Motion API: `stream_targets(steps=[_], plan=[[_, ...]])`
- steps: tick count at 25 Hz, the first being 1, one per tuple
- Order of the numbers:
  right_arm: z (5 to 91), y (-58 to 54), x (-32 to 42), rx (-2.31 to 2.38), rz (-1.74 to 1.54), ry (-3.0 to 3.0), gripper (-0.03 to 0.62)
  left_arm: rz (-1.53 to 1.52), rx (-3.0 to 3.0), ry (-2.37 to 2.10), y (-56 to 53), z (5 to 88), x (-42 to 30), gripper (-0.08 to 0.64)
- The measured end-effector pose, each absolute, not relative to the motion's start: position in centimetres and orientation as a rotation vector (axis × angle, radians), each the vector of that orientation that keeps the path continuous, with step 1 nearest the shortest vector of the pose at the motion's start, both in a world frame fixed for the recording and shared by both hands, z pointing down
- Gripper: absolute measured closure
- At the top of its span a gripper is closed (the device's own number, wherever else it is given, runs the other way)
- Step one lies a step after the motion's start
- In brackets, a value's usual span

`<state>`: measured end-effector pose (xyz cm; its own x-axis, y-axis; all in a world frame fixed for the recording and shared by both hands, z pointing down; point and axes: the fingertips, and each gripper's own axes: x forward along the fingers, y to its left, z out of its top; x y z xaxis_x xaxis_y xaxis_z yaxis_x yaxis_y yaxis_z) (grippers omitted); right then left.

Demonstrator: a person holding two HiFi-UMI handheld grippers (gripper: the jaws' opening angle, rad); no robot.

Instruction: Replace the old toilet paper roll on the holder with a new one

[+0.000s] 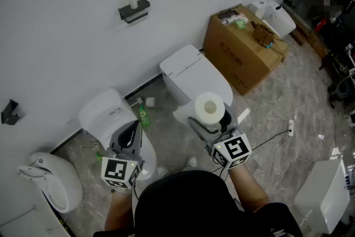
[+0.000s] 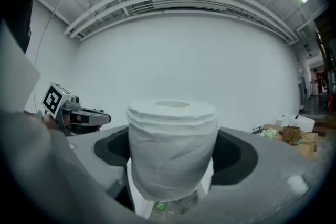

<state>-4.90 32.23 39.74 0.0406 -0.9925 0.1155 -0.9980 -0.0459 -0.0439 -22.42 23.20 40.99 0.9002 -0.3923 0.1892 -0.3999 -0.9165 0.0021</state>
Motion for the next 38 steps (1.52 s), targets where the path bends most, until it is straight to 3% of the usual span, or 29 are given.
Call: stream_targets(steps=[26,38], plan=[[41.5,34.6,8.9,2.259,0.307,-2.261,0.160,0.457,3.014,-0.740,24.9,43.4,-9.9,0.546],[43.4,24.3,12.1,2.254,0.354,-2.240,0.160,0.468,2.984,-0.742,14.4,45.1,-6.4,0.546]])
